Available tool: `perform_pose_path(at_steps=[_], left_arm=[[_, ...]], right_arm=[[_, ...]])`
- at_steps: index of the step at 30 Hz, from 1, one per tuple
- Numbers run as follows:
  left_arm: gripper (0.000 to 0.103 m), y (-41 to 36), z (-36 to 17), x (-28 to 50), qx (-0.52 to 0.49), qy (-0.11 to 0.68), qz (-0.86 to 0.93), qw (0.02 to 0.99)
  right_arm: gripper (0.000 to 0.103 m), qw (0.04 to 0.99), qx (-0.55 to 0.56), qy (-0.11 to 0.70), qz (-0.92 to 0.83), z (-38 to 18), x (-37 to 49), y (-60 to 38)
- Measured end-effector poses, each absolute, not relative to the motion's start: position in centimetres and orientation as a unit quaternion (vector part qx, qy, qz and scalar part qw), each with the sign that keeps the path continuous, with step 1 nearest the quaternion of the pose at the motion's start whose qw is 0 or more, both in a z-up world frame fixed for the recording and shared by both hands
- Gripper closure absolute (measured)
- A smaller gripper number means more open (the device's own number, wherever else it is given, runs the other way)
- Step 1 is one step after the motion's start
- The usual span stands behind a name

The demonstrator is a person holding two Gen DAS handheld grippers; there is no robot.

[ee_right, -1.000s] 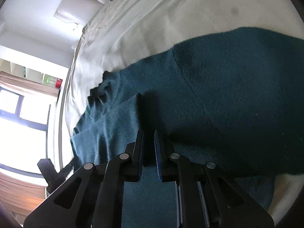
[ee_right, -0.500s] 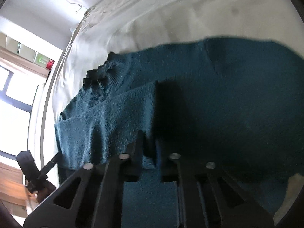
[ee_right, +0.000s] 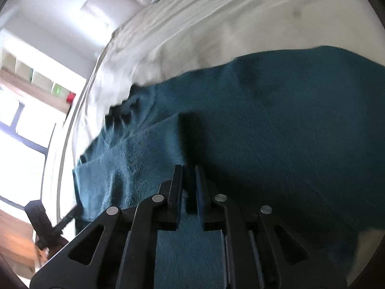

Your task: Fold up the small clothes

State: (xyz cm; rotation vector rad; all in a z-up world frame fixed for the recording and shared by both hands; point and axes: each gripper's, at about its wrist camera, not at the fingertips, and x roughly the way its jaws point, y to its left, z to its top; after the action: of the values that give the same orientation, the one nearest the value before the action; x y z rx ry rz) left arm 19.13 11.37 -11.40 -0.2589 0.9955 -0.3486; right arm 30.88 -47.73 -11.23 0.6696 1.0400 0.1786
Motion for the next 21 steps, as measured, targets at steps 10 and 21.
perform_pose_path(at_steps=[10,21], left_arm=[[0.041,8.8,-6.8,15.0,-0.150,0.419,-0.170,0.879],[0.030,1.9,-6.6,12.9,-0.195,0.438,-0.237,0.845]], right_arm=[[0.041,0.829,0.440,0.334,-0.087,-7.8,12.0,-63.9],[0.040,0.727,0.631,0.205,-0.178,-12.4,3.6,-77.2]])
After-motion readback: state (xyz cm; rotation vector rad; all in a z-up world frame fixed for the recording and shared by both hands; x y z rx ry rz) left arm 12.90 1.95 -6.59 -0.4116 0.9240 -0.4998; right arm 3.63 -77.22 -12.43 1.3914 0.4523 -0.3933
